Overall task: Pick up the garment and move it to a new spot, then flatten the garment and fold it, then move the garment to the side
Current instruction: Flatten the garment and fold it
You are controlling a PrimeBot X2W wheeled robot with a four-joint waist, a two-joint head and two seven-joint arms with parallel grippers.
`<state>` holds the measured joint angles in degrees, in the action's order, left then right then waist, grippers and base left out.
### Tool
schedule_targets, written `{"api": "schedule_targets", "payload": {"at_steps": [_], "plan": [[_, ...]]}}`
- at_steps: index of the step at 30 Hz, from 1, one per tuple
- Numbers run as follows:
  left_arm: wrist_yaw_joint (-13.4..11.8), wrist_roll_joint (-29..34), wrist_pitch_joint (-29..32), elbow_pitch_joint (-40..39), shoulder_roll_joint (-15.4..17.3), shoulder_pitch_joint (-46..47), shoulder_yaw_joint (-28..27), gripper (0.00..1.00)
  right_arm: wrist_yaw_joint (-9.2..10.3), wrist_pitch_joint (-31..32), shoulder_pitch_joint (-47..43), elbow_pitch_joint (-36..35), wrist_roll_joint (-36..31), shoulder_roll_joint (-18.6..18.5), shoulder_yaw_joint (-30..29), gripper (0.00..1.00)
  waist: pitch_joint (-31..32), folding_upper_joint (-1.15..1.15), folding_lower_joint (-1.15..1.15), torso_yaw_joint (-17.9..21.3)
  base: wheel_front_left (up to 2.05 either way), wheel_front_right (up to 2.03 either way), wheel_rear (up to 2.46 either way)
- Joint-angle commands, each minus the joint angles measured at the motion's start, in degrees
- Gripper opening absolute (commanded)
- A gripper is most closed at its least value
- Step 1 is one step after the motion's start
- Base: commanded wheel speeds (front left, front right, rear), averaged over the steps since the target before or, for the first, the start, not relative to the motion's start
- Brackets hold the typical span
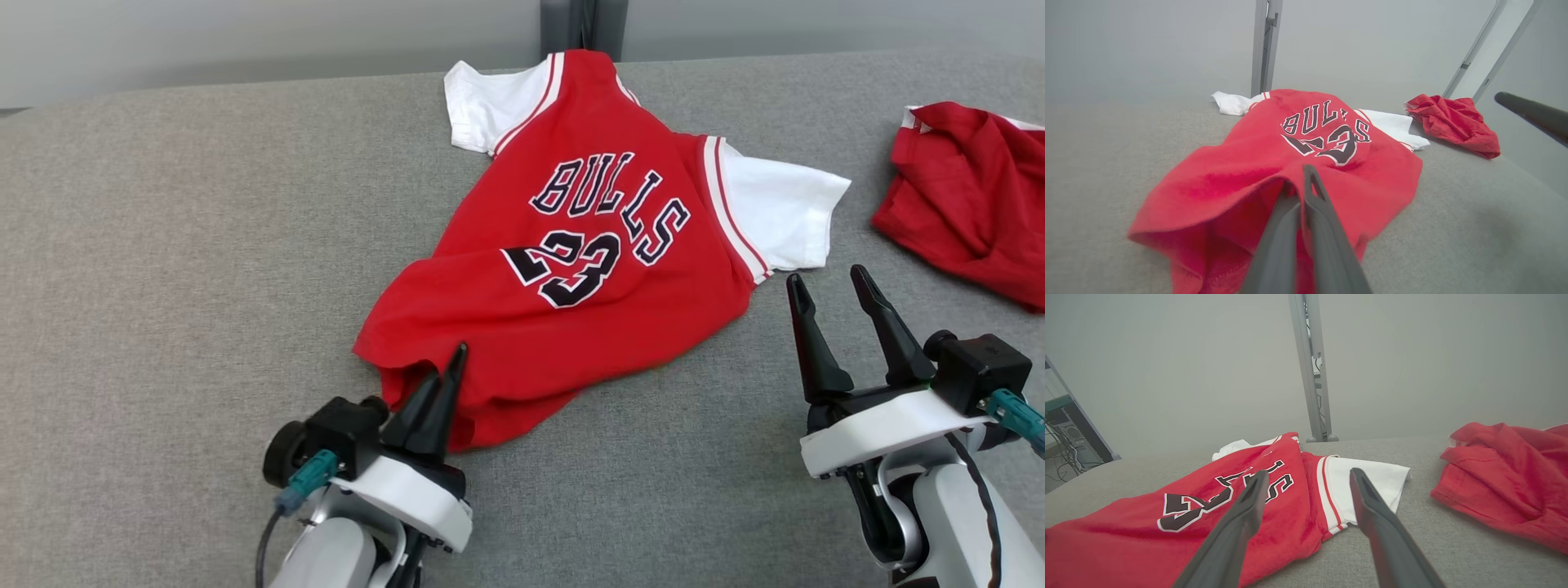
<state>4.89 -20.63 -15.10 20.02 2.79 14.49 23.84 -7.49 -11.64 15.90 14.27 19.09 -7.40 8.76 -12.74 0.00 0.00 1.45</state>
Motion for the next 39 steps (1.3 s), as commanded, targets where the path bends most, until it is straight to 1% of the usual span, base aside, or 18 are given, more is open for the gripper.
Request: {"api": "schedule_targets", "payload": {"at_steps": [1,8,9,12,20,25,29,34,39], "plan": [[-0.1,0.5,0.0,-1.1,0.3,-0.2,-1.4,0.0,-0.01,-0.3,0.2,0.3,0.1,-0.1,-0.2,1.0,0.3,0.0,0.0,-0.3,0.0,0.0,0.0],[0.2,1.8,0.0,-6.0,0.3,0.2,-7.8,0.0,-0.01,-0.4,0.6,0.7,-0.1,0.2,0.1,1.0,0.9,0.0,0.0,-1.1,0.0,0.0,0.0],[0.2,1.8,0.0,-6.0,0.3,0.2,-7.8,0.0,-0.01,-0.4,0.6,0.7,-0.1,0.2,0.1,1.0,0.9,0.0,0.0,-1.1,0.0,0.0,0.0],[0.5,2.5,0.0,-7.4,0.2,1.4,-10.3,0.0,-0.01,-0.4,0.7,0.9,-0.2,0.3,0.3,1.0,1.0,0.0,0.0,-1.2,0.0,0.0,0.0],[1.3,4.5,0.0,-6.1,0.5,5.6,-14.4,0.0,-0.01,-0.5,1.2,1.1,-0.1,0.4,1.2,1.0,0.4,0.0,0.0,-0.5,0.0,0.0,0.0],[1.5,5.9,0.0,-0.7,1.2,9.8,-14.5,0.0,-0.01,-0.6,1.5,1.3,0.1,0.2,1.8,1.0,-0.2,0.0,0.0,0.3,0.0,0.0,0.0],[1.1,6.4,0.5,6.6,1.8,15.0,-14.4,0.0,-0.01,-0.6,2.3,1.3,0.3,0.4,2.5,1.0,-1.0,0.0,0.0,1.5,0.0,0.0,0.0],[0.8,7.1,0.6,15.8,3.4,22.6,-14.6,0.0,-0.01,-0.8,3.6,1.5,0.4,0.8,4.0,1.0,-2.5,0.0,0.0,3.7,0.0,0.0,0.0],[-0.3,7.9,1.2,25.5,5.4,29.6,-15.0,0.0,-0.01,-1.1,4.6,1.9,0.6,1.4,5.4,1.0,-4.3,0.0,0.0,6.3,0.0,0.0,0.0]]}}
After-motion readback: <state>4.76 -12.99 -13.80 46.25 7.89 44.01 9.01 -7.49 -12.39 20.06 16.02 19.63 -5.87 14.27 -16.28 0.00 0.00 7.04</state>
